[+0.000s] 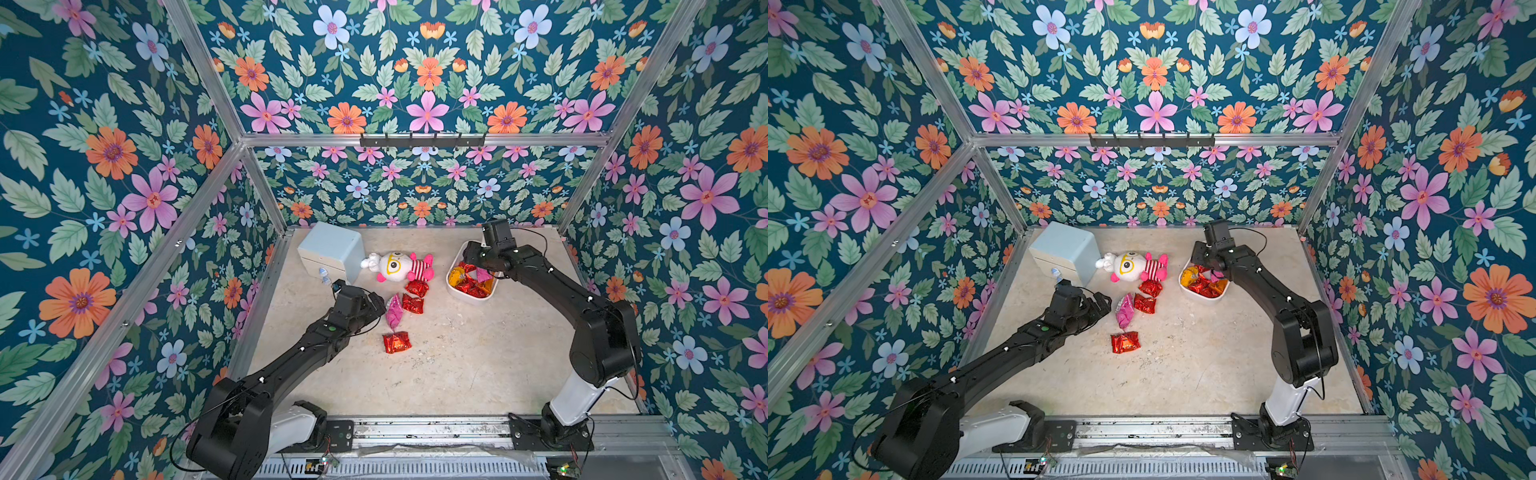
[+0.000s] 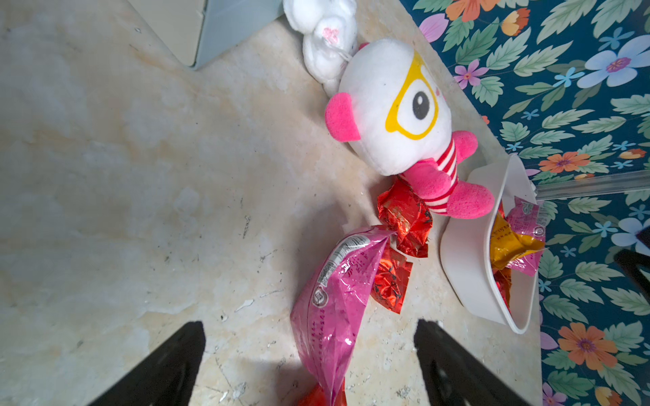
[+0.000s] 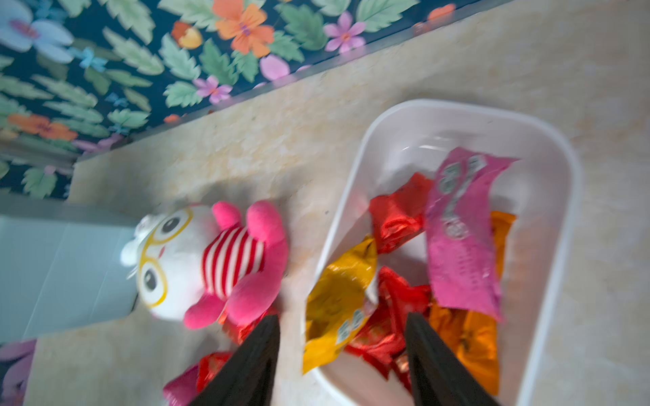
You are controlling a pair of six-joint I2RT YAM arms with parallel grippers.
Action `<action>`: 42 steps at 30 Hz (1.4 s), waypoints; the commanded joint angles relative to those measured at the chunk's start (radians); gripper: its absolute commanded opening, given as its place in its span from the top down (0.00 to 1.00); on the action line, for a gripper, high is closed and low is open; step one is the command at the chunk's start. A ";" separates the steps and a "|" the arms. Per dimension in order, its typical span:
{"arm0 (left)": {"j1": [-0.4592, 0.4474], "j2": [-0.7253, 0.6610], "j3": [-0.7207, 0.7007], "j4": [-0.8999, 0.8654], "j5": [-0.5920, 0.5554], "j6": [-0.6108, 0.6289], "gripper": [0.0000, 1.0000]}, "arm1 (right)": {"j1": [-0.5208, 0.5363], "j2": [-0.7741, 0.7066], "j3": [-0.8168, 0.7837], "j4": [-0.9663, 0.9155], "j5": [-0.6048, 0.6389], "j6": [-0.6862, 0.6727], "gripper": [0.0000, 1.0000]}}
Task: Put the tea bags into the storage box
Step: Place the tea bag in the storage box, then pick up the tea bag from the center of the board.
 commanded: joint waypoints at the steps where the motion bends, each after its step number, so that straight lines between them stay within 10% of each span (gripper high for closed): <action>1: 0.010 -0.002 -0.005 0.024 -0.032 -0.010 0.01 | 0.086 0.005 -0.007 0.011 -0.058 0.013 0.38; 9: 0.061 -0.039 -0.107 0.091 0.004 -0.095 0.01 | 0.267 0.192 0.132 0.086 -0.182 0.040 0.38; 28: 0.076 -0.184 -0.205 0.011 -0.018 -0.098 0.01 | 0.328 0.488 0.329 -0.042 -0.256 0.026 0.42; 42: 0.075 -0.120 -0.155 0.022 0.009 -0.079 0.01 | 0.330 0.476 0.324 -0.045 -0.277 0.035 1.00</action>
